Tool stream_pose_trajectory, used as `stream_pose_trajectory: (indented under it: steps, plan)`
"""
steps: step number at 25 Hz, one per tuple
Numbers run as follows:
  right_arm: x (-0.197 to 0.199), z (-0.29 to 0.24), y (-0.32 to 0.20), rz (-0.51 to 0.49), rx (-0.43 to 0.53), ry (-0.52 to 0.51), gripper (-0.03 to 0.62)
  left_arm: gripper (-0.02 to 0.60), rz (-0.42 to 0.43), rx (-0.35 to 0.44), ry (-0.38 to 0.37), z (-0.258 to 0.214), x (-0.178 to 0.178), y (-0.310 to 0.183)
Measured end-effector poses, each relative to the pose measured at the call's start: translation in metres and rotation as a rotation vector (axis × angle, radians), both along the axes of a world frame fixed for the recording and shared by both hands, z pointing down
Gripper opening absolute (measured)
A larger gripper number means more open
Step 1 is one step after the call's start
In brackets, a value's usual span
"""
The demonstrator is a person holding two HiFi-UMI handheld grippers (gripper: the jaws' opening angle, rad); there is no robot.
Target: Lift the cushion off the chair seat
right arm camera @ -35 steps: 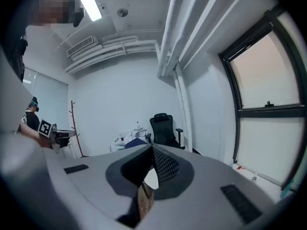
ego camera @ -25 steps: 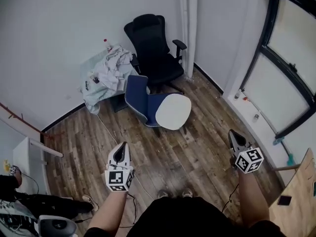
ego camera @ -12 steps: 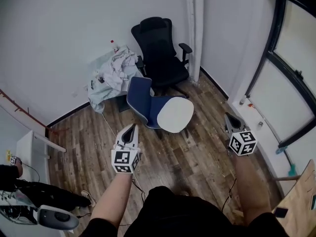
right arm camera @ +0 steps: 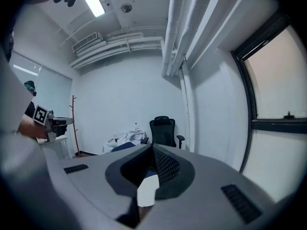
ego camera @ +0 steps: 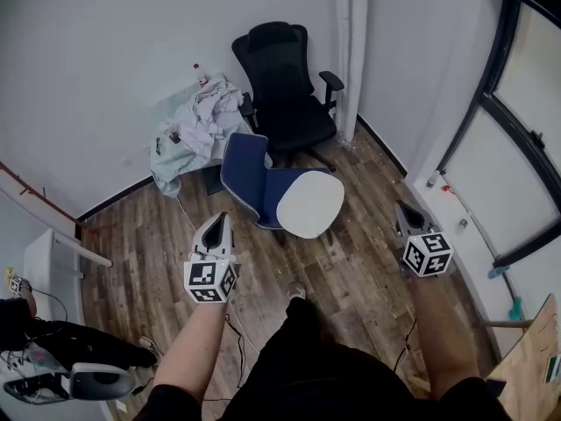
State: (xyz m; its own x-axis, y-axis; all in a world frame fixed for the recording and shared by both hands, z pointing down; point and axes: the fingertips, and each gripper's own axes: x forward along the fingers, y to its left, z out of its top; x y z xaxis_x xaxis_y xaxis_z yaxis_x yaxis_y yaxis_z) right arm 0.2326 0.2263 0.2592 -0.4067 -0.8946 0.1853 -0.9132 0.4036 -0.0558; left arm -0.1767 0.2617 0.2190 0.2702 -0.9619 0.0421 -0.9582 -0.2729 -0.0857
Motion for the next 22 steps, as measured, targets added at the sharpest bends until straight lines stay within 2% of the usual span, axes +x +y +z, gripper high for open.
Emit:
stream_pose_trajectory:
  steps: [4,8,15,22]
  plan:
    - [-0.001,0.003,-0.027,0.019,-0.011,0.005,0.012,0.005,0.012,0.027,-0.026,0.003,-0.001,-0.036]
    - [-0.008,0.008,-0.054,0.020,-0.025,0.016,0.012,0.005,0.001,0.033,0.012,0.007,-0.009,-0.073]
    - [-0.017,0.021,-0.111,0.052,-0.085,0.011,0.012,0.003,0.032,0.016,-0.047,0.016,-0.015,-0.136]
    - [-0.044,0.025,-0.179,0.081,-0.105,0.041,0.012,0.005,0.076,-0.005,-0.052,0.024,-0.034,-0.207]
